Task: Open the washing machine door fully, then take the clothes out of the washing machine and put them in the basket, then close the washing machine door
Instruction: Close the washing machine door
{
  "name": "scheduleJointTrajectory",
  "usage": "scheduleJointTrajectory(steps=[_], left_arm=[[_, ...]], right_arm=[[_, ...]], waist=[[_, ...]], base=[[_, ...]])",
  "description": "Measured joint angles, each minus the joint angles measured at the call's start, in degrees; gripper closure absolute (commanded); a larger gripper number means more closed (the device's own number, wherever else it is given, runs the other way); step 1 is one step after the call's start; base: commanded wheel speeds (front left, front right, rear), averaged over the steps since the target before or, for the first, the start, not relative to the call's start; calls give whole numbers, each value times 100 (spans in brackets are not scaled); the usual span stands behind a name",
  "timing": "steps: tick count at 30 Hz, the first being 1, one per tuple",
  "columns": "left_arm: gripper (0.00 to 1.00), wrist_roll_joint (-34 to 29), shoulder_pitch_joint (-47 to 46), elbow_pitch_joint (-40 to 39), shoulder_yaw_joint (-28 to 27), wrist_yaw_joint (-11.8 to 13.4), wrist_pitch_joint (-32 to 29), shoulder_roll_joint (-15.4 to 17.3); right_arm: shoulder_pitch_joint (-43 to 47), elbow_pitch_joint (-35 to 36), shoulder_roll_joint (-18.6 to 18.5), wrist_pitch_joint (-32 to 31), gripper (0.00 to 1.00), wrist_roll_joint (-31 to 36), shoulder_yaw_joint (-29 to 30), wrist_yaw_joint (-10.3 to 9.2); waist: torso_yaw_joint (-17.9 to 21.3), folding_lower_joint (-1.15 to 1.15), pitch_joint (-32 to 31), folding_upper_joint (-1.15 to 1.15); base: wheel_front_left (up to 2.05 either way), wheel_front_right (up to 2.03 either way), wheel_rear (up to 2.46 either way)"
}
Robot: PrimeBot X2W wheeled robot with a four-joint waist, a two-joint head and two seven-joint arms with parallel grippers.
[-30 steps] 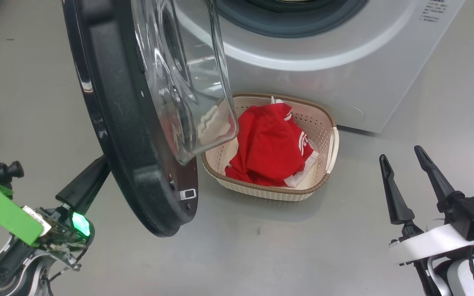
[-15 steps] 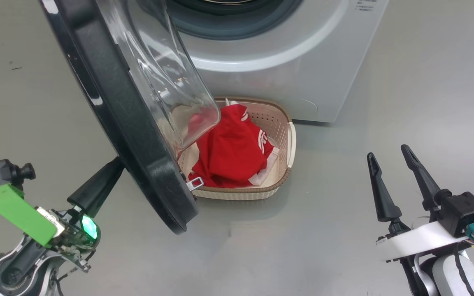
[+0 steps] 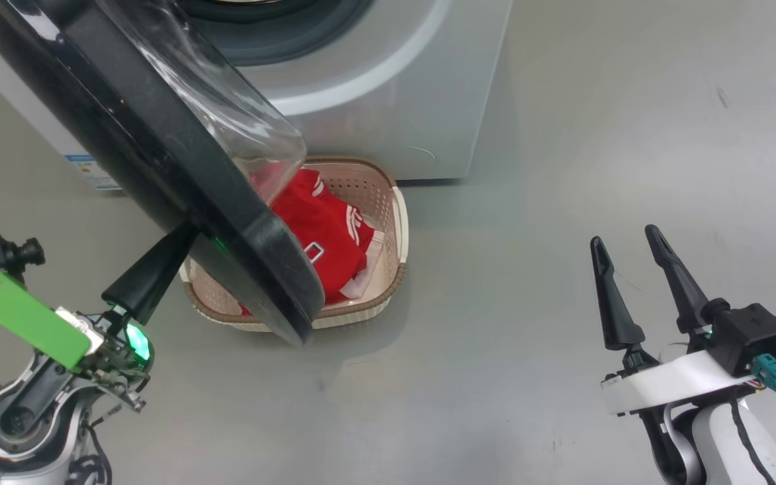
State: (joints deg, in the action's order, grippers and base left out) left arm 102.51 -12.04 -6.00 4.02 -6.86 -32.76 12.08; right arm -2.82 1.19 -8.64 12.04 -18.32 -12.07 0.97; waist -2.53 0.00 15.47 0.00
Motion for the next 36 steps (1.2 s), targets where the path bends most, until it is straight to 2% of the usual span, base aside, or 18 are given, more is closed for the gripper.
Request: scheduleJointTrajectory(steps=[9,23,36], left_arm=[[100,-44,-397,296,-88,65,166,-35],[100,-135,-1070,751,-377,415,420,36],[100,-446,-1990,1128,-378,759,597,166]], right_arm=[[-216,-208,142,97,0,-25,-127,100],[-380,-512,323,189,0,-99,-182,198],[-553,-687,405,196,0,-233,-133,249]], waist=[[611,0,80,0],[1497,0,196,0],[2103,0,451,0]], base=[[0,0,0],[0,0,0],[0,0,0]])
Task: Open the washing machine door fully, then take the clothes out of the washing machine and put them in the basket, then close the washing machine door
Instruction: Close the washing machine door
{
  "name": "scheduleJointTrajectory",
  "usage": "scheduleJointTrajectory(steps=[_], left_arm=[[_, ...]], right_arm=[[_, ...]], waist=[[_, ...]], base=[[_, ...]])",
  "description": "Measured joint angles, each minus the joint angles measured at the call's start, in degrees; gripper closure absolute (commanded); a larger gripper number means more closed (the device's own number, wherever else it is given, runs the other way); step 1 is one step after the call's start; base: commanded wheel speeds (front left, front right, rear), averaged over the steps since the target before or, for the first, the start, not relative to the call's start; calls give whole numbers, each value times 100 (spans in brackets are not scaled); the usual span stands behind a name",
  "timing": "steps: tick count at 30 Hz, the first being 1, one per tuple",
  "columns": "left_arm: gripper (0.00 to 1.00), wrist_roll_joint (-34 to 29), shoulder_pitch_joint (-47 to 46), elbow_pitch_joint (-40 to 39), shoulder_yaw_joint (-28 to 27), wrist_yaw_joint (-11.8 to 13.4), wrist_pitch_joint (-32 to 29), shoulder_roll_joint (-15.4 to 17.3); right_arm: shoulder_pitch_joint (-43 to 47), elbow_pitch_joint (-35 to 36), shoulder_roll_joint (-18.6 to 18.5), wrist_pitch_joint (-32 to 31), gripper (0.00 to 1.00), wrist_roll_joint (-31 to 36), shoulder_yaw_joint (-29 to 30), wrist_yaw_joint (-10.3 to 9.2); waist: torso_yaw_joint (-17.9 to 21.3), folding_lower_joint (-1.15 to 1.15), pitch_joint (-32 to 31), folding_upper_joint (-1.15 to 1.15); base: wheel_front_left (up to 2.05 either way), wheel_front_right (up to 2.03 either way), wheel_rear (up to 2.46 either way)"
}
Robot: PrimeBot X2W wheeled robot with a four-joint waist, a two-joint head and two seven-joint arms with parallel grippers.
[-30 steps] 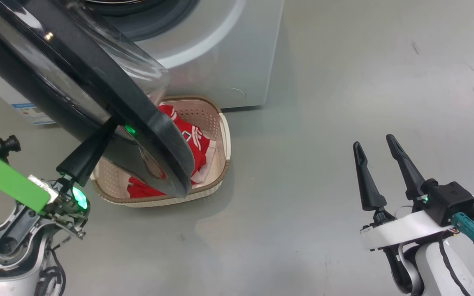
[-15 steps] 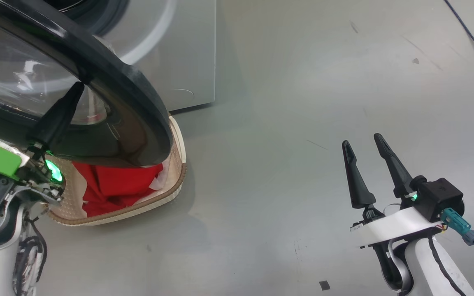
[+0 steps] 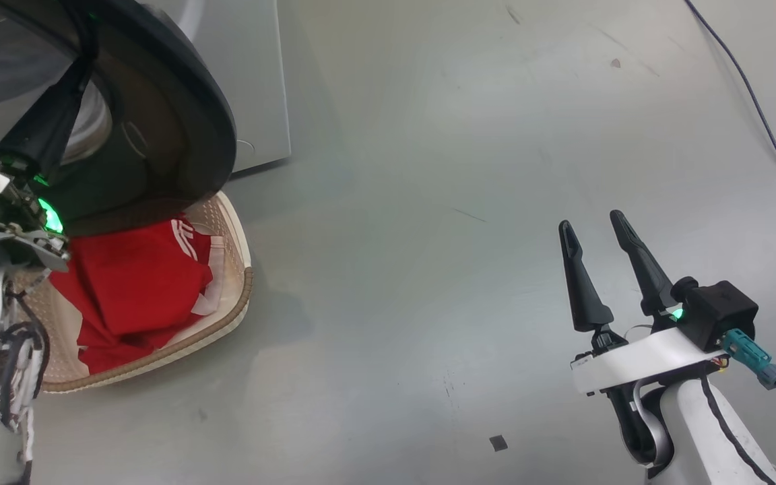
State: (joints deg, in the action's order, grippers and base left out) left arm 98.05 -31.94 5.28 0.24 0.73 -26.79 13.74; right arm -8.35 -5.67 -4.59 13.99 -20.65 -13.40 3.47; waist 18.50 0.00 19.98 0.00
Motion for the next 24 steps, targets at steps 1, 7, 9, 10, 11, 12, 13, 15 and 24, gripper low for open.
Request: scheduleJointTrajectory(steps=[1,7,9,10,11,12,13,15,24], left_arm=[[100,-9,-58,33,2,7,18,2],[100,-41,-313,322,13,5,73,-9],[100,-41,-352,370,12,3,122,-15],[100,-41,-375,404,27,-1,121,-25],[100,-41,-399,437,51,-10,121,-42],[100,-41,-407,464,68,-23,120,-57],[100,-41,-407,493,78,-62,119,-79],[100,-41,-406,537,76,-115,121,-116],[100,86,34,655,-42,-566,245,-455]], right_arm=[[-13,-15,3,1,0,0,9,1],[-57,-103,12,2,0,-1,64,19],[-57,-121,19,2,0,-1,90,19],[-57,-121,23,2,0,-1,131,19],[-58,-120,22,2,0,-1,168,19],[-59,-120,22,3,0,-1,187,19],[-59,-119,22,3,0,0,207,19],[-59,-111,23,3,0,3,253,19],[-57,-105,1,3,0,65,443,19]], waist=[[25,0,24,0],[110,0,95,0],[108,0,96,0],[98,0,94,0],[83,0,92,0],[66,0,88,0],[47,0,83,0],[6,0,70,0],[-275,0,-31,0]], base=[[0,0,0],[0,0,0],[0,0,0],[0,0,0],[0,0,0],[0,0,0],[0,0,0],[0,0,0],[0,0,0]])
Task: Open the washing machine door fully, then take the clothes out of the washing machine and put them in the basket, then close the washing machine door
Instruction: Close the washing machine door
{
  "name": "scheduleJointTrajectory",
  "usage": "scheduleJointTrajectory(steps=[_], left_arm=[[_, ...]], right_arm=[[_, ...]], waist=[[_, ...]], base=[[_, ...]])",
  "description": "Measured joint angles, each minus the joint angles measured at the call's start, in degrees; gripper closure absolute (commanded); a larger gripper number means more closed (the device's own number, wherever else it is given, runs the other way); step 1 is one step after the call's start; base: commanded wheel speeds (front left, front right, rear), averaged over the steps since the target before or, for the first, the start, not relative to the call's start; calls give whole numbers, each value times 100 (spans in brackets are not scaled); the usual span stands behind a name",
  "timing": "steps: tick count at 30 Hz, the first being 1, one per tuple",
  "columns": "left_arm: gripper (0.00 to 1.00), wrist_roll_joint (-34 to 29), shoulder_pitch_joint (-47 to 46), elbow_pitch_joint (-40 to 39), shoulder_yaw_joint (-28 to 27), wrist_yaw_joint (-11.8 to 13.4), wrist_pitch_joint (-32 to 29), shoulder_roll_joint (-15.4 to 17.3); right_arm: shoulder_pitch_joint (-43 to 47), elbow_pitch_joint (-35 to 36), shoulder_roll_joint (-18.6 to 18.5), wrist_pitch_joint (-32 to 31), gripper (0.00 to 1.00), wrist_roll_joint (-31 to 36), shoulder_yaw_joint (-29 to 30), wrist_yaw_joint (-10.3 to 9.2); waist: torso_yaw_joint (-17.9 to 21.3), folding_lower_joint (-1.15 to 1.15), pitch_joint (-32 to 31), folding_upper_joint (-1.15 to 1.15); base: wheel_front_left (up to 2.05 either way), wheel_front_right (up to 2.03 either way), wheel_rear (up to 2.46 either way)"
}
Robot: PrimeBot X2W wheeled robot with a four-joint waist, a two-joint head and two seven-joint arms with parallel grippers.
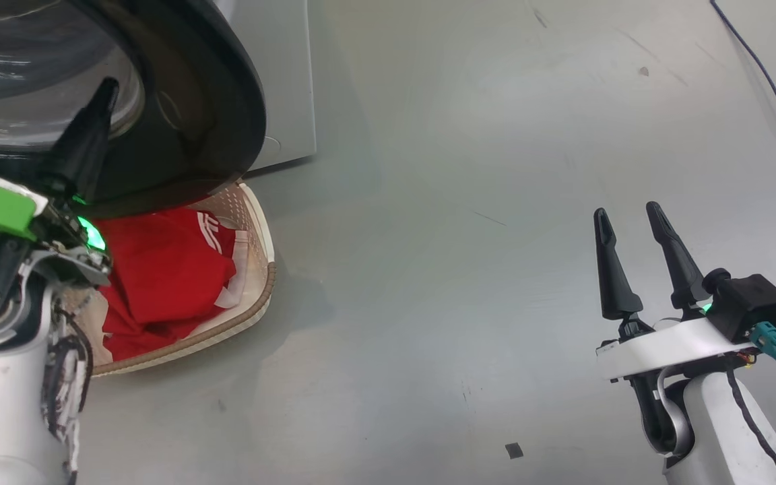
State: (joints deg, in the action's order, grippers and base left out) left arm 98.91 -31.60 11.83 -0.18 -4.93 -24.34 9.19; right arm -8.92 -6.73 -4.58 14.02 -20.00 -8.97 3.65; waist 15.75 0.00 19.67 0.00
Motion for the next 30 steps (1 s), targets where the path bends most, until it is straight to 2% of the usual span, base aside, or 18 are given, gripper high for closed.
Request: scheduleJointTrajectory(steps=[8,9,10,11,23,30], left_arm=[[100,40,782,41,-165,-149,285,-294],[94,40,863,43,-171,-152,338,-335],[31,40,863,43,-171,-152,338,-335],[2,13,1101,44,-154,-192,404,-453],[0,-198,1446,-323,-283,-196,1037,-632],[0,-1380,1547,-1011,-167,-196,1644,-593]], right_arm=[[18,5,-100,15,0,134,96,31],[28,10,-105,22,0,160,107,31],[28,10,-105,22,0,160,107,31],[80,16,-133,43,0,201,126,31],[265,36,-202,43,0,274,189,32],[350,47,-219,43,0,304,208,31]], waist=[[-341,0,-149,0],[-388,0,-170,0],[-388,0,-170,0],[-540,0,-234,0],[-1110,0,-465,0],[-1377,0,-633,0]], base=[[0,0,0],[0,0,0],[0,0,0],[0,0,0],[0,0,0],[0,0,0]])
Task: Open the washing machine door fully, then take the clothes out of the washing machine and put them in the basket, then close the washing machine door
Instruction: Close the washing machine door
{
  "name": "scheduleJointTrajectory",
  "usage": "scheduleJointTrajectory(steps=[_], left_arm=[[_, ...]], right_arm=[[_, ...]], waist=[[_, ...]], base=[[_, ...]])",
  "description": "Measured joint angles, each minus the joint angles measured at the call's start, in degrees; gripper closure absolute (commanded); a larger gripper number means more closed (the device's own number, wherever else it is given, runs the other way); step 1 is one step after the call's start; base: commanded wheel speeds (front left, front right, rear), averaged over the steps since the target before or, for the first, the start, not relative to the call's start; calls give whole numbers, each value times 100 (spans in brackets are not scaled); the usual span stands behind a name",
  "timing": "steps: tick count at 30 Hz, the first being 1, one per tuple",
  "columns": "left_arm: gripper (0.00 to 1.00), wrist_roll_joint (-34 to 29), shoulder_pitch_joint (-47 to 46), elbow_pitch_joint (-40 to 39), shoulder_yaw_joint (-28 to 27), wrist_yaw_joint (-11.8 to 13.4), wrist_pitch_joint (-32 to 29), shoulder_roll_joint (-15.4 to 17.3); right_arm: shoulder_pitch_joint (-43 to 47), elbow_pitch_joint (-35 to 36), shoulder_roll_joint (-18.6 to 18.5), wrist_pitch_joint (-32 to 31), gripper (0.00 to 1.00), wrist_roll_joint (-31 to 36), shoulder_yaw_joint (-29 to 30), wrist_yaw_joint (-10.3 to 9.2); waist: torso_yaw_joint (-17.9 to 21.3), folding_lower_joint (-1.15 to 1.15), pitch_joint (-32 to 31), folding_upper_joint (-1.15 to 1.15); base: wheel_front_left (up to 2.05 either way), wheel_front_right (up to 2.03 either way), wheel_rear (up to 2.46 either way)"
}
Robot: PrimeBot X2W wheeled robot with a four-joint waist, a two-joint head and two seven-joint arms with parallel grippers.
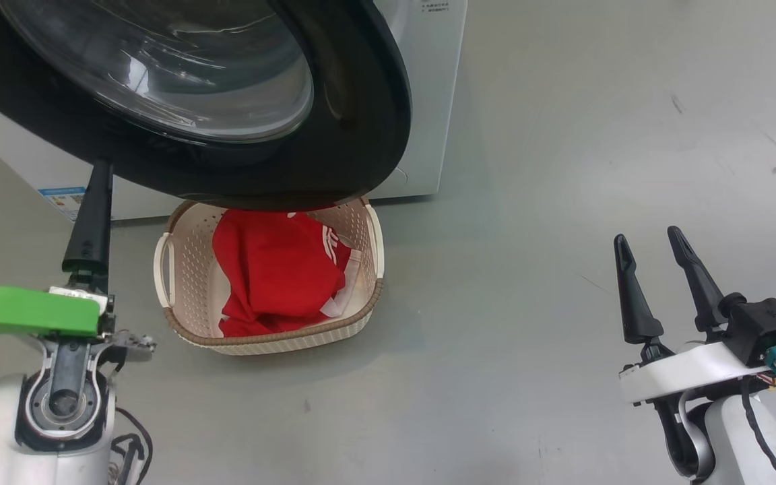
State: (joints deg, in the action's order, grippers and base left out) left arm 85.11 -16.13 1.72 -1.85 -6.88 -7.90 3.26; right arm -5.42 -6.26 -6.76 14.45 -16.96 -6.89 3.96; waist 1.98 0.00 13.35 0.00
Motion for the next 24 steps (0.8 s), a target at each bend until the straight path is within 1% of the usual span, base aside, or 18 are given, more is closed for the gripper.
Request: scheduleJointTrajectory(steps=[2,4,8,14,18,20,24], left_arm=[[0,-432,75,-116,118,0,168,59],[0,-679,172,-249,199,0,356,103],[0,-1435,335,-441,402,0,733,223],[0,-2591,638,-521,613,-1,1313,443],[0,-3149,837,-530,721,-2,1607,498],[0,-3529,923,-528,817,10,1715,547],[0,-4164,1078,-457,1016,229,1860,687]], right_arm=[[19,-2,-5,0,0,15,-1,1],[23,-1,-9,0,0,53,0,0],[38,0,-14,0,0,94,11,0],[140,-1,-31,0,0,151,46,-14],[160,0,-35,0,0,154,55,-19],[188,0,-35,0,0,156,55,-55],[305,1,-36,0,0,202,69,-60]], waist=[[-51,0,-55,0],[-97,0,-112,0],[-175,0,-218,0],[-262,0,-386,0],[-303,0,-495,0],[-317,0,-547,0],[-343,0,-645,0]], base=[[0,0,0],[0,0,0],[0,0,0],[0,0,0],[0,0,0],[0,0,0],[0,0,0]])
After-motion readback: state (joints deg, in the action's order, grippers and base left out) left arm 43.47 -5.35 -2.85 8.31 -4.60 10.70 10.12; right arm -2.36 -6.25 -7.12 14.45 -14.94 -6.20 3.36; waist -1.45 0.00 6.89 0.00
